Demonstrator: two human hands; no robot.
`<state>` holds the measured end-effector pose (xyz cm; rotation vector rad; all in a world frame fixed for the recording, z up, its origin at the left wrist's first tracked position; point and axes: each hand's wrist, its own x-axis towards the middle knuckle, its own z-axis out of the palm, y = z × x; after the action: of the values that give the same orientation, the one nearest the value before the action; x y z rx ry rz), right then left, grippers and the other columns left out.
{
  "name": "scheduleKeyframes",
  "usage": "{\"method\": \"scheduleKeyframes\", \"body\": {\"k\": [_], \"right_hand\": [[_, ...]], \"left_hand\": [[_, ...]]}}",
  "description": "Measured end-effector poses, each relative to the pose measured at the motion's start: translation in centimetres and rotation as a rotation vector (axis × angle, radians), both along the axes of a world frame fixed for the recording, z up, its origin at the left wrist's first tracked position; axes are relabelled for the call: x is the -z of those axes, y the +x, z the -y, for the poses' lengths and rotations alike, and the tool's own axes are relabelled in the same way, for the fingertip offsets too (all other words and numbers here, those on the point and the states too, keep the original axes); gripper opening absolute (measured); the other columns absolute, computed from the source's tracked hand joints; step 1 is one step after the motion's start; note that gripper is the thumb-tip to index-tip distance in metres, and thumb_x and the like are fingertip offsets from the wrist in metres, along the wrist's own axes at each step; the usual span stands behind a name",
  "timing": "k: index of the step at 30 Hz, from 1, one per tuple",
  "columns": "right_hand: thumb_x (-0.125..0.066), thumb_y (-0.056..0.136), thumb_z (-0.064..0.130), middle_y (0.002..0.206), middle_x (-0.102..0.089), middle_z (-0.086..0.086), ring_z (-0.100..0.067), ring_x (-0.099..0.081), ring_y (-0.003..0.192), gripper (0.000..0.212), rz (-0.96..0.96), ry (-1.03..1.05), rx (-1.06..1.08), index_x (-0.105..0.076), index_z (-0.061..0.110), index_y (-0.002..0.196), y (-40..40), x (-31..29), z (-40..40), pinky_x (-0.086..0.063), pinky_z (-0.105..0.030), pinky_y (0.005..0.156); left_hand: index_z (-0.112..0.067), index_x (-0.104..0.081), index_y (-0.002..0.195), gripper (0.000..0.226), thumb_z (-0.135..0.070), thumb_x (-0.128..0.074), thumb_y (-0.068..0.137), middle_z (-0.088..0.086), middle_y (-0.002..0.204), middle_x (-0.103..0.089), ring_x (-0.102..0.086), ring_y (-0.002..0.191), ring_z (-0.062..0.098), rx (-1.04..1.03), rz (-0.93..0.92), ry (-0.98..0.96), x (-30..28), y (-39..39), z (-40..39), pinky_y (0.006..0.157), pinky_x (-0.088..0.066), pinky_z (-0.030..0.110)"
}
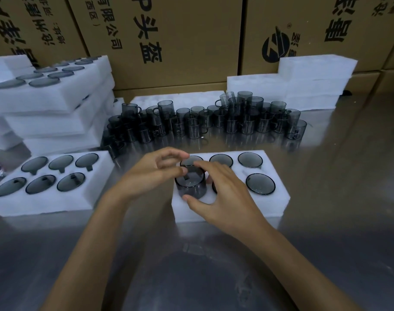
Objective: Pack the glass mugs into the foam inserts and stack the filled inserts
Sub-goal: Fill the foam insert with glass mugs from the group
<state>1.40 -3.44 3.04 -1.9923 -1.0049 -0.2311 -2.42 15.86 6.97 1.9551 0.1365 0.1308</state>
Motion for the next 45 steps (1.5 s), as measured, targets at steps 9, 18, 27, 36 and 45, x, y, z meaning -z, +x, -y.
{"method": "scheduleKeyframes", "body": {"k": [9,18,27,36,45], "right_hand": [[-0.08,0.075,0.049,0.103,-0.052,0.019,-0.003,-0.04,0.107,0.061,0.06,-0.126,0.068,-0.061,0.026,0.128,0.4,-0.8,0.8,-0.037,-0.027,0.092],[-0.072,0.076,0.062,0.109,-0.058,0.021,0.002,-0.038,0.111,0.059,0.135,-0.157,0.095,-0.064,0.032,0.126,0.6,-0.7,1.1,-0.03,-0.023,0.094],[-0.05,0.08,0.069,0.124,-0.065,0.016,-0.011,-0.045,0.124,0.059,0.234,-0.289,0.142,-0.072,0.029,0.117,0.7,0.3,0.4,-0.033,-0.033,0.101],[-0.045,0.085,0.066,0.127,-0.063,0.015,-0.012,-0.045,0.123,0.056,0.239,-0.313,0.14,-0.071,0.03,0.12,0.7,0.4,0.6,-0.033,-0.033,0.1],[-0.05,0.094,0.053,0.136,-0.059,-0.003,-0.03,-0.048,0.124,0.053,-0.089,-0.27,0.681,-0.056,0.02,0.135,5.6,-0.6,4.9,-0.038,-0.044,0.098]], "left_hand": [[-0.041,-0.04,0.146,0.099,-0.057,-0.087,0.06,-0.013,0.147,-0.05,-0.052,0.13,0.004,0.035,-0.189,-0.193,1.7,-0.1,-1.5,0.111,-0.04,0.03],[-0.028,-0.035,0.151,0.088,-0.03,-0.077,0.074,-0.006,0.138,-0.06,-0.062,0.119,0.004,0.061,-0.216,-0.33,2.1,0.0,-1.5,0.094,-0.048,0.021],[-0.021,-0.039,0.148,0.069,0.0,-0.061,0.086,-0.003,0.145,-0.055,-0.053,0.132,0.017,0.132,-0.223,-0.394,2.4,-0.1,-0.7,0.114,-0.039,0.04],[-0.026,-0.047,0.141,0.067,-0.006,-0.071,0.083,-0.006,0.136,-0.063,-0.06,0.125,0.014,0.125,-0.228,-0.311,2.6,0.4,-1.4,0.102,-0.051,0.031],[-0.04,-0.064,0.107,0.035,-0.041,-0.073,0.073,-0.011,0.096,-0.074,-0.071,0.094,0.013,0.009,-0.316,0.134,3.1,1.1,-0.4,0.087,-0.055,0.03]]}}
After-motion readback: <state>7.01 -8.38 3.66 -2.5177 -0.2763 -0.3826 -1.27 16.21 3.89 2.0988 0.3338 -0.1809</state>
